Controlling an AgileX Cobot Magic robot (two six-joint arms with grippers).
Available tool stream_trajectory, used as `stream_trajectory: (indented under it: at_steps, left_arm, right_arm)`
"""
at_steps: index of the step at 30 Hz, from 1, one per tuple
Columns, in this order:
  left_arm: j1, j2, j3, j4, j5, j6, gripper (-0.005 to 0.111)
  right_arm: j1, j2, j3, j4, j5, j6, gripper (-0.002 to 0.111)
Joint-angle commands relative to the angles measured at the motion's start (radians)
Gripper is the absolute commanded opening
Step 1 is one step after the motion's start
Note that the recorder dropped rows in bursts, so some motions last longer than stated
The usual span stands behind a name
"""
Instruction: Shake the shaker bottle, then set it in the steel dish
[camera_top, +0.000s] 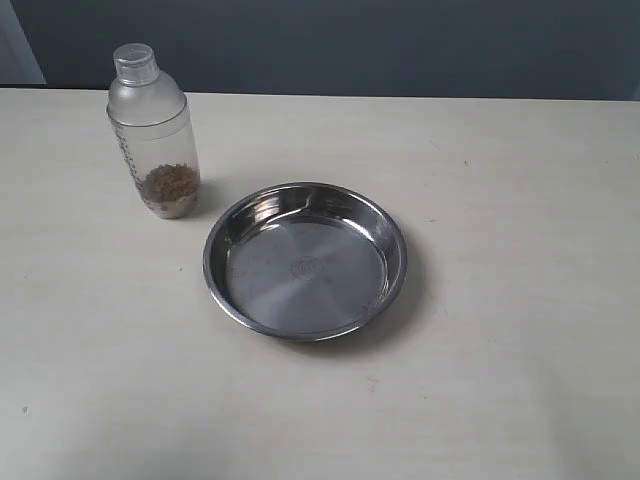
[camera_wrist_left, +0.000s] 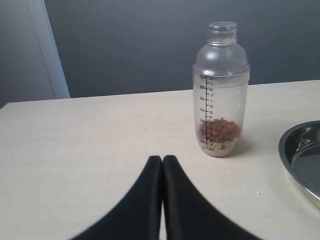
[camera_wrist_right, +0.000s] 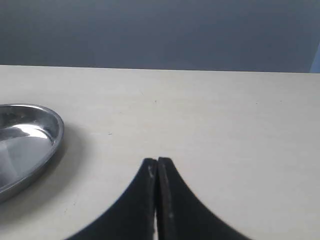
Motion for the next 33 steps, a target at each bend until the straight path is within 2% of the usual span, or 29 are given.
stream_trajectory:
  at_steps: [1, 3, 6, 10, 15, 20, 26, 33]
  left_arm:
    - [-0.005, -0.006, 0.005, 0.061, -0.037, 0.003, 0.0]
    - [-0.005, -0.006, 0.005, 0.046, -0.1, -0.011, 0.0]
    - [-0.005, -0.006, 0.005, -0.106, -0.199, -0.034, 0.0]
    - [-0.005, -0.006, 0.005, -0.198, -0.322, -0.034, 0.0]
    - [-0.005, -0.006, 0.005, -0.366, -0.318, -0.034, 0.0]
    - [-0.005, -0.006, 0.005, -0.371, -0.341, -0.034, 0.0]
    - [-0.005, -0.006, 0.005, -0.371, -0.46, -0.068, 0.0]
    - [-0.005, -0.006, 0.005, -0.371, -0.393, -0.075, 0.0]
  right_arm:
    - [0.004, -0.004, 0.001, -0.001, -0.014, 0.0, -0.001]
    - [0.004, -0.004, 0.001, -0.001, -0.014, 0.0, -0.001]
    - [0.004, -0.004, 0.001, -0.001, -0.014, 0.0, -0.001]
    - [0.004, -0.004, 0.001, -0.001, -0.014, 0.0, -0.001]
    - [0.004, -0.004, 0.001, -0.001, -0.014, 0.0, -0.001]
    - [0.004, -0.004, 0.001, -0.001, -0.014, 0.0, -0.001]
    - [0.004, -0.004, 0.001, -0.001, -0.014, 0.0, -0.001]
    - [0.004, -0.004, 0.001, -0.001, -0.014, 0.0, -0.001]
